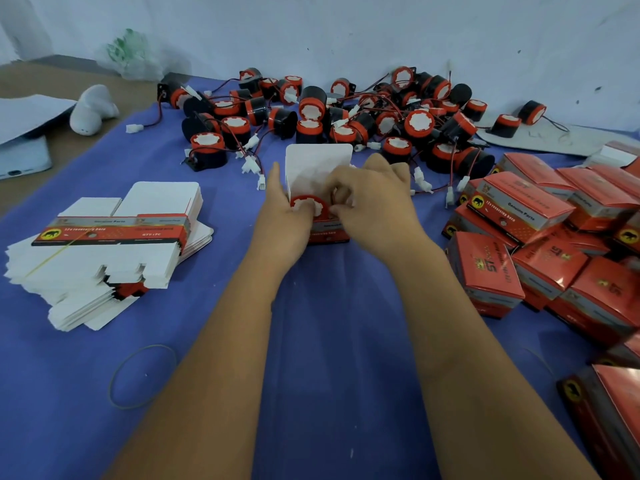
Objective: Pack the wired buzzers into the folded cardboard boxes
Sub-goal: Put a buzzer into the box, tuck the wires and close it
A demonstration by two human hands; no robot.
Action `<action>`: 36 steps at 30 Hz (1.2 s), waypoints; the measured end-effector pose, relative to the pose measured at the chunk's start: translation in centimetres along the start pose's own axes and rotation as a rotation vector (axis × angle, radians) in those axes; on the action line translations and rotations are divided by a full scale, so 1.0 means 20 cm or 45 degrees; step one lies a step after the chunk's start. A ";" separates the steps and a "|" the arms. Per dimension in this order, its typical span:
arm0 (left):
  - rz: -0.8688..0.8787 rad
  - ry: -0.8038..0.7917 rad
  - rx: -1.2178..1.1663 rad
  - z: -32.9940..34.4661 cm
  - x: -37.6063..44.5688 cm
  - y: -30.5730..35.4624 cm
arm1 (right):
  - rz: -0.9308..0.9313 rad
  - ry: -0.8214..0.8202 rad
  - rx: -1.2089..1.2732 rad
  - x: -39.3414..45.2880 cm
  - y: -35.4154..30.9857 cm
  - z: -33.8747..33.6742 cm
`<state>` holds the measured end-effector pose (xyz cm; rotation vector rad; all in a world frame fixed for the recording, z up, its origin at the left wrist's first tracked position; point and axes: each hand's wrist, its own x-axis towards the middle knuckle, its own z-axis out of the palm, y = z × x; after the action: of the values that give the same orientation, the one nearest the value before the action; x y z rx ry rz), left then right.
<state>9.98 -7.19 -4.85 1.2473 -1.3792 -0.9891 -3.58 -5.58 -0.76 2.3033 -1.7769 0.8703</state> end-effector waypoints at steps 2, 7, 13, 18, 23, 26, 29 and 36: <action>0.008 0.035 0.019 -0.01 -0.01 0.01 | -0.032 -0.002 -0.002 -0.01 -0.01 0.02; -0.149 -0.157 -0.741 -0.06 0.00 0.05 | -0.025 0.076 0.235 -0.03 0.00 0.04; -0.131 -0.091 -0.472 -0.04 0.00 0.03 | -0.036 -0.032 0.384 -0.02 -0.02 0.02; -0.069 -0.046 -0.244 -0.02 -0.01 0.04 | 0.236 -0.088 0.805 -0.04 -0.03 0.01; -0.008 0.057 -0.112 0.01 -0.01 0.04 | 0.455 0.159 0.918 -0.04 0.03 0.07; 0.034 0.021 -0.167 0.00 -0.01 0.03 | 0.565 0.082 0.953 -0.03 0.01 0.12; 0.067 0.057 -0.244 -0.01 -0.01 0.03 | 0.531 0.028 0.933 -0.02 0.02 0.12; -0.091 -0.193 0.160 -0.17 0.07 0.06 | 0.570 -0.071 1.392 -0.08 0.09 0.09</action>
<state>13.19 -8.35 -2.95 1.3447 -1.5430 -1.0783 -4.73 -5.46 -3.52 2.3920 -2.2093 2.3473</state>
